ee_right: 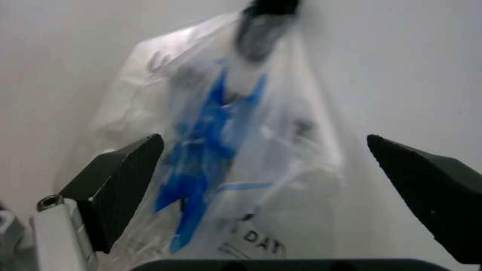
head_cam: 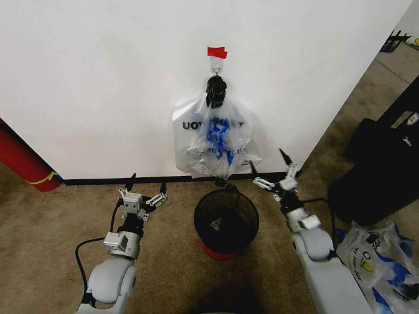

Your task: Pick up the garbage bag from the wall and place it over the trash bin.

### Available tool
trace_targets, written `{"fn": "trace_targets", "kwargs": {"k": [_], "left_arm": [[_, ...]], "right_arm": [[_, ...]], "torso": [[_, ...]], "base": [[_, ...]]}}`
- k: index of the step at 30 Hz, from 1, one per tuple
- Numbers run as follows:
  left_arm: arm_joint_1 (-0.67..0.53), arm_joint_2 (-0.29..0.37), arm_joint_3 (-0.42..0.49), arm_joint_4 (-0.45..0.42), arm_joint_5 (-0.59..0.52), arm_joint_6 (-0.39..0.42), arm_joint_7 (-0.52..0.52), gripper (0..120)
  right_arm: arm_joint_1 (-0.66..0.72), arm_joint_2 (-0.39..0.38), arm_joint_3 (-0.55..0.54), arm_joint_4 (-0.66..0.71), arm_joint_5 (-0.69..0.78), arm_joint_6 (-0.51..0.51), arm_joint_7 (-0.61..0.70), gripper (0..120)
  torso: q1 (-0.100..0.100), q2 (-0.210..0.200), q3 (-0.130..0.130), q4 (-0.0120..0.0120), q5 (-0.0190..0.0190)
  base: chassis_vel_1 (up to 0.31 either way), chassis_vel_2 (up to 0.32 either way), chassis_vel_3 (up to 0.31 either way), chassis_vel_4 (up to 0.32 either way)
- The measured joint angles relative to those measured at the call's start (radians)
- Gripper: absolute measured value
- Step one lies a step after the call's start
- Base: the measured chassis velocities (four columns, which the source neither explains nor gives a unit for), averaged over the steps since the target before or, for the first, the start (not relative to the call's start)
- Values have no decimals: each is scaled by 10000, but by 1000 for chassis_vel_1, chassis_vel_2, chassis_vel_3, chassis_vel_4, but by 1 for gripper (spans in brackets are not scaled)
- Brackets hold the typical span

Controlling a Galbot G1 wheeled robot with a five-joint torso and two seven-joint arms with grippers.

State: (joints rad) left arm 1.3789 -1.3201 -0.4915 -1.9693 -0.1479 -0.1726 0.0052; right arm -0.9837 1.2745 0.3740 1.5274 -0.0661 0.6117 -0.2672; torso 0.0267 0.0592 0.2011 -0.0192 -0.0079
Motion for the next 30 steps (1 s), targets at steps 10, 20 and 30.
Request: {"fn": "trace_targets", "kwargs": {"k": [10, 20, 30], "left_arm": [[-145, 86, -119, 177, -54, -18, -36, 100], [-159, 103, -187, 176, -89, -23, -73, 100], [-149, 70, -185, 214, -87, -59, -83, 100]], "right_arm": [[2049, 298, -276, -1312, -3473, 356, -508, 100], [2681, 704, 217, -1784, -5318, 388, -2200, 68], [2581, 763, 445, -1964, -5733, -169, -1659, 52]], "torso": [[0, 0, -1, 1, -2], [-1, 0, -2, 0, -1], [-1, 0, -2, -1, 0]], "base": [[0, 0, 0, 0], [0, 0, 0, 0], [0, 0, 0, 0]]}}
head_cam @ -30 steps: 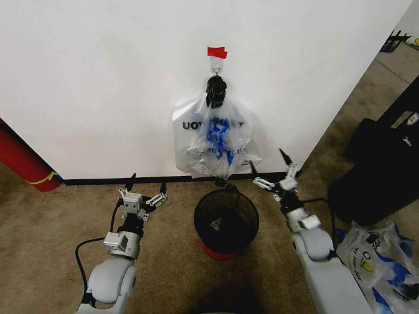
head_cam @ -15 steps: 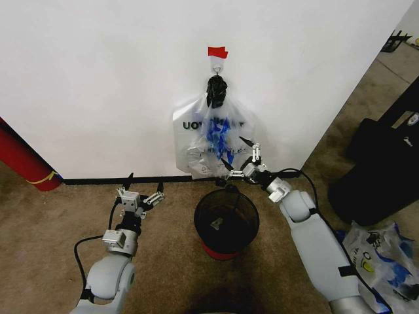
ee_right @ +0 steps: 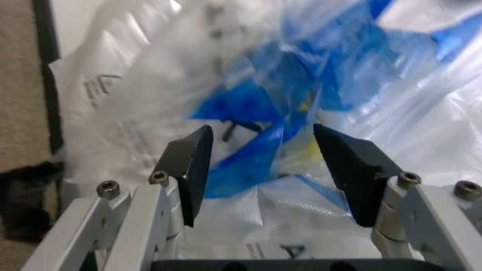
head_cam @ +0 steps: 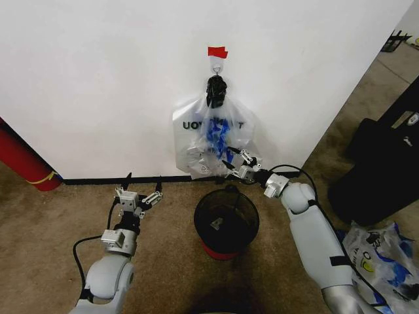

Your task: Pick up the garbage bag from the wall and place it over the trash bin.

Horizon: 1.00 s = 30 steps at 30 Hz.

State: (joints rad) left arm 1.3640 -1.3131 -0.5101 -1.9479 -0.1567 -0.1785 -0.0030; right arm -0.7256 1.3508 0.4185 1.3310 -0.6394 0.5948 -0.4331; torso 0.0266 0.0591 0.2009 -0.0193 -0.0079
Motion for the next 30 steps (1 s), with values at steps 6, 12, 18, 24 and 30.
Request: {"fn": "trace_targets", "kwargs": {"k": [6, 12, 18, 24, 30], "left_arm": [[42, -34, 0, -52, 28, 0, -1, 100], [96, -26, -21, -135, 39, 0, -1, 100], [154, 1, -49, -226, 49, 9, -1, 100], [169, 27, -34, -294, 59, 28, 0, 100], [186, 110, -12, -405, 60, 38, 4, 100]], "right_arm": [[-45, -6, -45, -86, 170, -333, 624, 53], [-62, -16, -138, -238, 554, -909, 1194, 38], [-274, -285, -484, -68, 2122, -1480, 1524, 16], [-678, -437, -975, 478, 4581, -1792, 2204, 0], [-1473, -430, -1520, 1838, 8313, -2174, 3166, 0]], "torso": [[0, 0, 0, 0, -1], [0, 0, 0, 1, 0], [0, 0, 0, 0, 1], [0, 0, 0, 1, 0], [0, 0, 0, 2, -3]], "base": [[0, 0, 0, 0], [0, 0, 0, 0], [0, 0, 0, 0], [0, 0, 0, 0], [0, 0, 0, 0]]}}
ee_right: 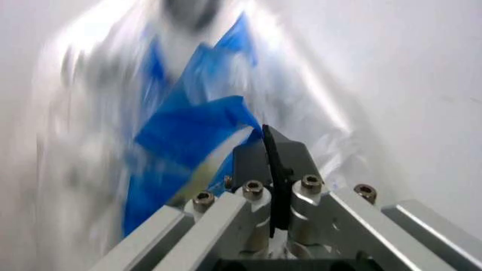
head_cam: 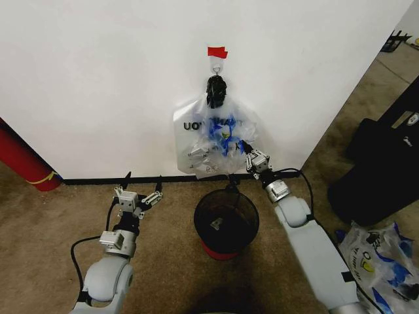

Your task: Pick up the garbage bag from the wall and place it over the trash bin.

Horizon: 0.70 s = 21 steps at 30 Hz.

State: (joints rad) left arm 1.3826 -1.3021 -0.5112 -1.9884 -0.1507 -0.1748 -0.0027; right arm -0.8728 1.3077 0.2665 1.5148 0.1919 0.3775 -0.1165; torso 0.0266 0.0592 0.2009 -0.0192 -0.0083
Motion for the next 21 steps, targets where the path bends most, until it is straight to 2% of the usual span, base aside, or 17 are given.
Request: {"fn": "trace_targets", "kwargs": {"k": [1, 5, 8, 9, 12, 15, 18, 21], "left_arm": [[0, 0, 0, 0, 0, 0, 0, 100], [-19, 227, 93, 44, 385, -349, 7, 100], [-361, 590, 65, 547, 1974, -1611, 98, 100], [-361, 590, 65, 547, 1974, -1611, 98, 100], [-813, 1171, 135, 694, 2701, -2255, 283, 100], [-878, 1837, 159, 306, 2307, -2081, 348, 100], [-783, 2206, 109, -110, 1651, -1667, 395, 100], [-969, 2926, 563, -811, -170, -468, 395, 100]], "right_arm": [[0, 0, 0, 0, 0, 0, 0, 0], [-638, 348, 5, 807, 2023, -136, 71, 0], [-1052, 680, -29, 1210, 3295, -41, -2, 0], [-1052, 680, -29, 1210, 3295, -41, -2, 0], [-1365, 1023, -98, 1479, 4450, 272, -268, 0], [-1341, 1286, -384, 1475, 5241, 523, -660, 0], [-1232, 1360, -612, 1452, 5654, 533, -744, 0], [-1257, 1336, -717, 1685, 6309, 445, -695, 0]], "torso": [[0, 0, 0, 0, 0], [0, 0, 0, 0, 1], [0, 0, 0, -2, -2], [0, 0, 0, -2, -2], [0, 0, 0, -4, 1], [0, 0, 0, -5, 3], [0, 0, 0, 7, 2], [-1, 0, 0, 6, 3]], "base": [[0, 0, 0, 0], [0, 0, 0, 0], [0, 0, 0, 0], [0, 0, 0, 0], [0, 0, 0, 0], [0, 0, 0, 0], [0, 0, 0, 0], [0, 0, 0, 0]]}}
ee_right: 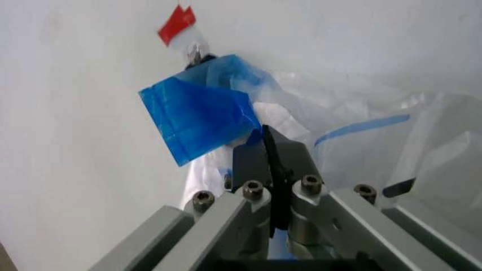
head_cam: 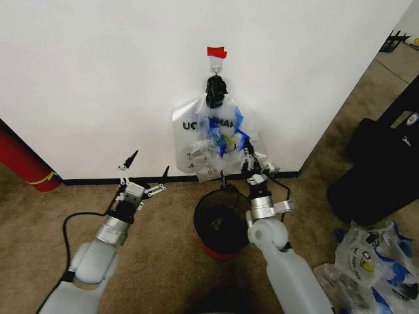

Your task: Pick up the garbage bag from the wall and place it over the trash bin.

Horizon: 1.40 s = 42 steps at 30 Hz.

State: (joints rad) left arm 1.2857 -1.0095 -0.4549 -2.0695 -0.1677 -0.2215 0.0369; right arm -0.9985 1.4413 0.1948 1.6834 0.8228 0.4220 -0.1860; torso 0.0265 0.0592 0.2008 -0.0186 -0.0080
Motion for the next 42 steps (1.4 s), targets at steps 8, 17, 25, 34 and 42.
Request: {"fn": "trace_targets", "kwargs": {"k": [8, 17, 25, 34, 42], "left_arm": [[-1972, 895, 1844, 722, -1065, 709, -52, 100], [-4348, 722, 3861, 1890, -838, 1129, 212, 100], [-6257, 184, 5323, 3018, 229, 1170, 1418, 100], [-7032, -723, 5720, 4464, 1611, 1241, 1699, 94], [-7208, -930, 5738, 4845, 3596, 2068, 1280, 75]], "right_arm": [[-164, 37, 55, 294, 944, -197, 530, 0], [-195, 378, 103, 279, 1427, -285, 1075, 0], [-342, 714, 278, 281, 1702, -404, 1438, 0], [-498, 867, 294, 418, 1616, -407, 1455, 0], [-705, 765, 300, 847, 1471, -432, 1385, 0]], "torso": [[1, -1, 2, -8, -6], [1, -1, 2, -5, 2], [1, 0, 2, -8, 2], [2, -1, 2, -8, 1], [2, -1, 1, -6, 0]], "base": [[0, 0, 0, 0], [0, 0, 0, 0], [0, 0, 0, 0], [0, 0, 0, 0], [0, 0, 0, 0]]}}
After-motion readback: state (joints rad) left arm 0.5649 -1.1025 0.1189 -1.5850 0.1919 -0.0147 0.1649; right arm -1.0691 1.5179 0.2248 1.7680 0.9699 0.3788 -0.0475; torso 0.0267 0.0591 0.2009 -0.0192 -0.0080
